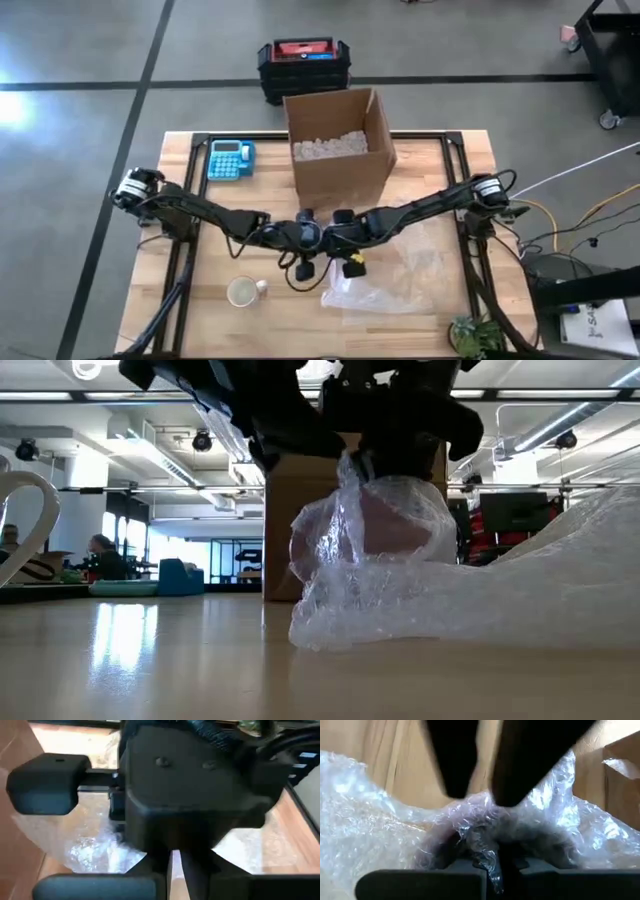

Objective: Wrap mug
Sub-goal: Wrap the purple mug with bubble wrap

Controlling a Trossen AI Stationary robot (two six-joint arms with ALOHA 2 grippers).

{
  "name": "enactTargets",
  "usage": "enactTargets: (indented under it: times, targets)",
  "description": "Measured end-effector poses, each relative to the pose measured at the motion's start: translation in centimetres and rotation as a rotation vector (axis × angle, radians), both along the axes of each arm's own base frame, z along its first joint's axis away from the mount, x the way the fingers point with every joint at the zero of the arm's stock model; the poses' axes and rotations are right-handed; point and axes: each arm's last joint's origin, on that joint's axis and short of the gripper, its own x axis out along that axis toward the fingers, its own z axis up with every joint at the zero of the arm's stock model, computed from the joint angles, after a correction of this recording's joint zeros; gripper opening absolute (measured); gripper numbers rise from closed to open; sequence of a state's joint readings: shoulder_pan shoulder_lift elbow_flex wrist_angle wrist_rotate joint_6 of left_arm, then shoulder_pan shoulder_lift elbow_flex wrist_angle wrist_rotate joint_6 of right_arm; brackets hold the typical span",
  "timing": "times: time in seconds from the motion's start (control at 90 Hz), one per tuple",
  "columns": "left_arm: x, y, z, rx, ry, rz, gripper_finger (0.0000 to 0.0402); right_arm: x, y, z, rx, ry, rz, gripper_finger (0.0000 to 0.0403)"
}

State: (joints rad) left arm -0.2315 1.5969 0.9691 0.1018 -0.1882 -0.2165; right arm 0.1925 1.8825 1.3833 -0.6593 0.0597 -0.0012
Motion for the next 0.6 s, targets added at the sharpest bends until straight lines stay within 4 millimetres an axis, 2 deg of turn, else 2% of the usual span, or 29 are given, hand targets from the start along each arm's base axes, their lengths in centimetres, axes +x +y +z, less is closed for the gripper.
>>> enactTargets:
  times: [0.233,0.389,0.5,0.6]
  targets:
    - [1.3,-0.1,-2.2,0.035,0.019,-0.004,0.0021,-0.5,0.0,3.1,0.03,-0.076,0.006,0.0]
    - [1.7,-0.1,-3.0,0.038,0.024,0.002,0.0021,-0.9,0.0,3.9,0.029,-0.06,0.0,0.0]
    - [1.8,-0.1,-3.1,0.034,0.024,0.006,0.0021,-1.8,-0.4,6.0,0.011,-0.046,-0.008,0.0]
    - [1.8,-0.1,-3.1,0.033,0.021,0.006,0.0021,-2.9,-0.9,8.2,-0.074,-0.065,-0.037,0.0]
